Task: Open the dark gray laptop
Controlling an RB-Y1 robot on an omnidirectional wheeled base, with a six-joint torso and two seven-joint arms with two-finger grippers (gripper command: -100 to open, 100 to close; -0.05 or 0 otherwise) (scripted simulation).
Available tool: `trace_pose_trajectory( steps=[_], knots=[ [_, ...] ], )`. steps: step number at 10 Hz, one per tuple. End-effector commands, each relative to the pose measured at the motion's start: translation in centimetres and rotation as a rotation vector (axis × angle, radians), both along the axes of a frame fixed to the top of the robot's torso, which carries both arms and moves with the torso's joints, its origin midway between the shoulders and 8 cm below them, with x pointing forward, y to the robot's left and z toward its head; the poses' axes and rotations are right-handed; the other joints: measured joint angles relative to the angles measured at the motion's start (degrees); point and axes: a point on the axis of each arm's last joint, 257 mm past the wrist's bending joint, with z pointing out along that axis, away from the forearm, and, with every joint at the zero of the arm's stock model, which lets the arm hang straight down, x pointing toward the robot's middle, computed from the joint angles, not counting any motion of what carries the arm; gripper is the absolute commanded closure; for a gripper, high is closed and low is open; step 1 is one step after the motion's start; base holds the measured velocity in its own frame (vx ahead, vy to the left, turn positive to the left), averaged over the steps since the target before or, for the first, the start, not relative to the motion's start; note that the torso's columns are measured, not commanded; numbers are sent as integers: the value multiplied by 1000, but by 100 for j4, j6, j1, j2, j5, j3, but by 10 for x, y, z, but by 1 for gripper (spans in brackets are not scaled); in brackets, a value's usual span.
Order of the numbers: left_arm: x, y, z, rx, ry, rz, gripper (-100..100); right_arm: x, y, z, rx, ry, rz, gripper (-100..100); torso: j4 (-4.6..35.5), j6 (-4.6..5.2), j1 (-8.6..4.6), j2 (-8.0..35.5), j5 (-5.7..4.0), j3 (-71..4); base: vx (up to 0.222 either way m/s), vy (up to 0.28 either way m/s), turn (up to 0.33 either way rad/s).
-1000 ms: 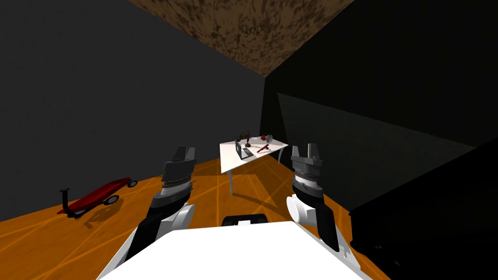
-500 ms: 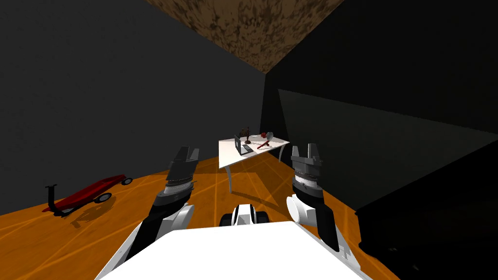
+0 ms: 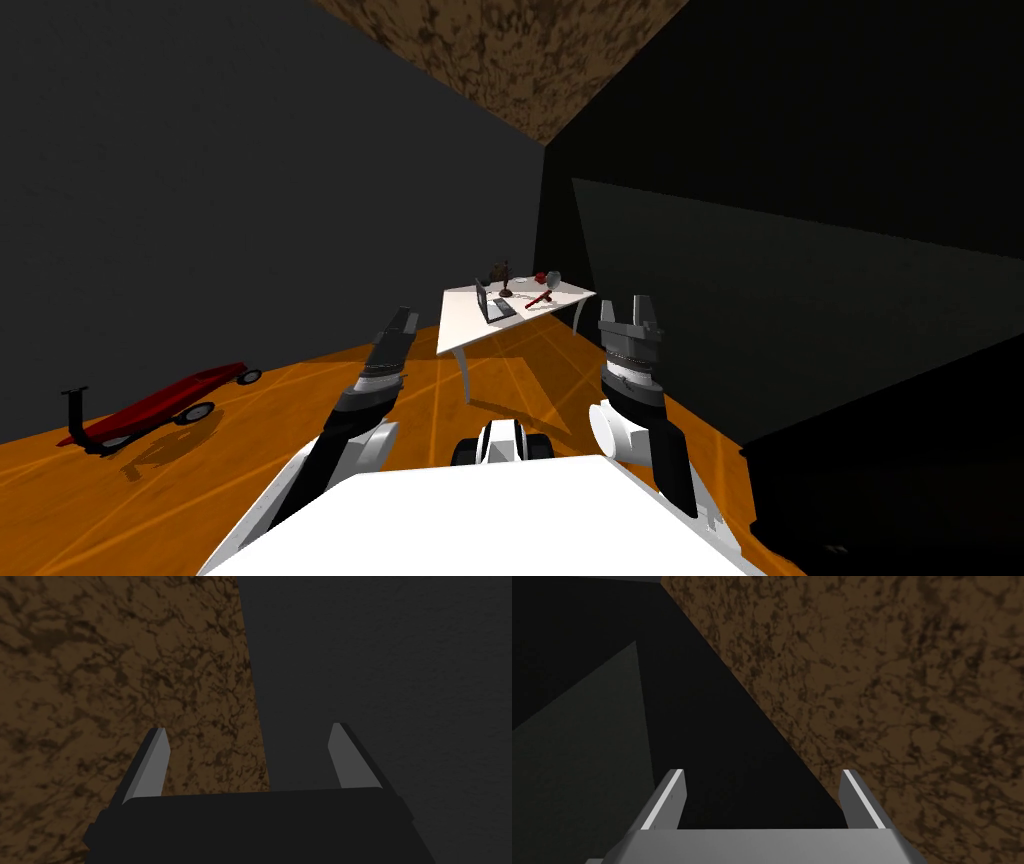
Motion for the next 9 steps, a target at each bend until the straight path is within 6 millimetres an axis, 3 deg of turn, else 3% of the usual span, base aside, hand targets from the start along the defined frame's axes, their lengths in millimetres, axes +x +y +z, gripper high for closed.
trace_pose_trajectory(
  steps=[1,8,9],
  knots=[
    [18,7,-25,24,72,34,-100,0,0,0,0,0,0,0,-1,1,2,-5,0,-4,82,-85,11],
    [53,27,-91,77,251,118,-100,0,0,0,0,0,0,0,0,1,-4,1,-1,0,95,-90,10],
    [60,33,-107,89,294,137,-100,0,0,0,0,0,0,0,-1,1,-1,-4,-1,-3,114,-108,9]
  ],
)
